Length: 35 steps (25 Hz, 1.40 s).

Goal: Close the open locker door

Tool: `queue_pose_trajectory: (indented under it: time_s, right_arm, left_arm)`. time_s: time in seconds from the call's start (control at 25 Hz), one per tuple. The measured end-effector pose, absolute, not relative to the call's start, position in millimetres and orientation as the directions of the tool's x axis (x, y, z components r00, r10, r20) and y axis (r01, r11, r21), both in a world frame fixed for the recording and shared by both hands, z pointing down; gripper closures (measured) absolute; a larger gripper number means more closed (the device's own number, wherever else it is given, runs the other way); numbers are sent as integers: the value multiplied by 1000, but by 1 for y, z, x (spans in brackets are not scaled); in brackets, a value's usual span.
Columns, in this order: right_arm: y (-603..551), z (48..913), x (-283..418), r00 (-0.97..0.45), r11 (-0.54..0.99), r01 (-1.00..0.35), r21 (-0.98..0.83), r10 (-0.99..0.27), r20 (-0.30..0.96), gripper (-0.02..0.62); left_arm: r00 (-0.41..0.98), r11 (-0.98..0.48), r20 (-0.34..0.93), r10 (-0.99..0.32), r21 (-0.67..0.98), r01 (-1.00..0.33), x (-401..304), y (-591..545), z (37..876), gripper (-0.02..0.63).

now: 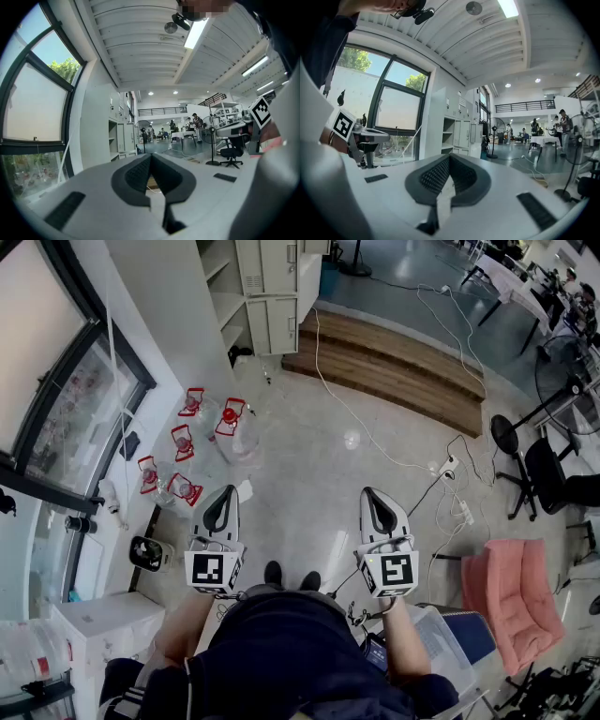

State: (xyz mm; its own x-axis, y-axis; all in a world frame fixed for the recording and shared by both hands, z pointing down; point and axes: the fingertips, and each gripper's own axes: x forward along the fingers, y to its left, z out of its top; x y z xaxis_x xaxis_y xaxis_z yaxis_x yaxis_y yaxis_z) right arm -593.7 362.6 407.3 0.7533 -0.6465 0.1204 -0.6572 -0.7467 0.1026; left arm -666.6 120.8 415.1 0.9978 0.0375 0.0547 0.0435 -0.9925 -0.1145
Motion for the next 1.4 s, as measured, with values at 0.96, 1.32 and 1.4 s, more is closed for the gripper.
queue_pose_trajectory:
  time_s: [0.96, 1.32, 1.4]
  right_arm:
    - [343, 397, -584, 750, -736, -661, 145, -656, 87, 592]
    - [321, 389, -580, 725, -705, -685, 184, -683, 85, 418]
    - [314, 388, -580, 718, -696, -692, 191, -692, 82, 375]
  left_arm:
    - [997, -990, 61, 55, -127, 63, -658, 99, 414, 603]
    - [994, -987, 67, 84, -133, 93, -657, 82, 416, 603]
    - [993, -986, 71, 90, -131, 98, -657, 77, 417, 603]
